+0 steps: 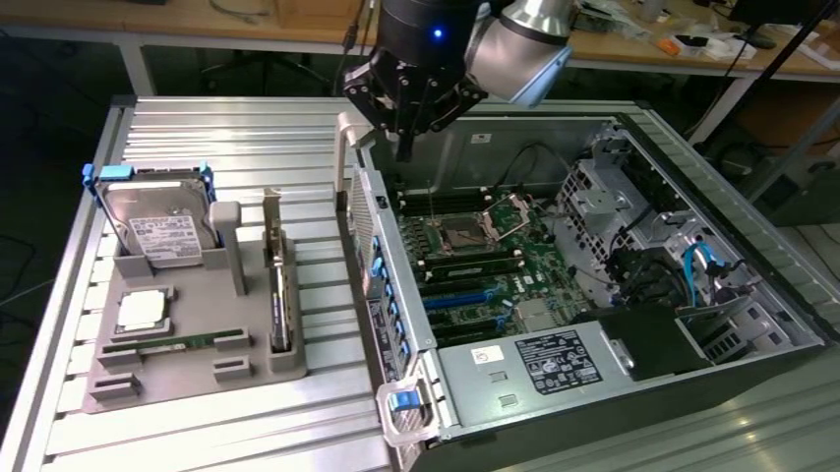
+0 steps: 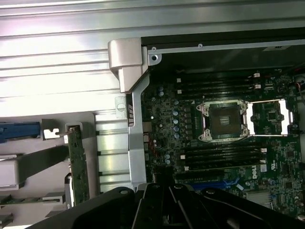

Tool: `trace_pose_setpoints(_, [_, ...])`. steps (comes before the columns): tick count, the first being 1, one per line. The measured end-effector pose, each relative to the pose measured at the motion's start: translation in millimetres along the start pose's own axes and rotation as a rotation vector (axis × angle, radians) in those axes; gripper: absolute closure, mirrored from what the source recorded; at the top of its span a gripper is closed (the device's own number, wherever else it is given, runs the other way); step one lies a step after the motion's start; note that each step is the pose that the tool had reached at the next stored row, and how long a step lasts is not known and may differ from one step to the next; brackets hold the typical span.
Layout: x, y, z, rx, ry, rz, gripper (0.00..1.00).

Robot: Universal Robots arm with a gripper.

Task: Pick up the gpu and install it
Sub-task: 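Reach for the gpu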

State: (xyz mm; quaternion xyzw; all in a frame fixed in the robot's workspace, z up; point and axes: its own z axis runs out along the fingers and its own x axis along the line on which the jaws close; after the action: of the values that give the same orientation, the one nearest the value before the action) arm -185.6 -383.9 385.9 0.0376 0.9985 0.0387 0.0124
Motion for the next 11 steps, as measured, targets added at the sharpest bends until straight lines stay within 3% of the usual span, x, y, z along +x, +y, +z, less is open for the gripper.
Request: trace_pose_setpoints(11, [16.4, -1.2, -0.3, -0.0001, 0.0001, -0.002, 0.89])
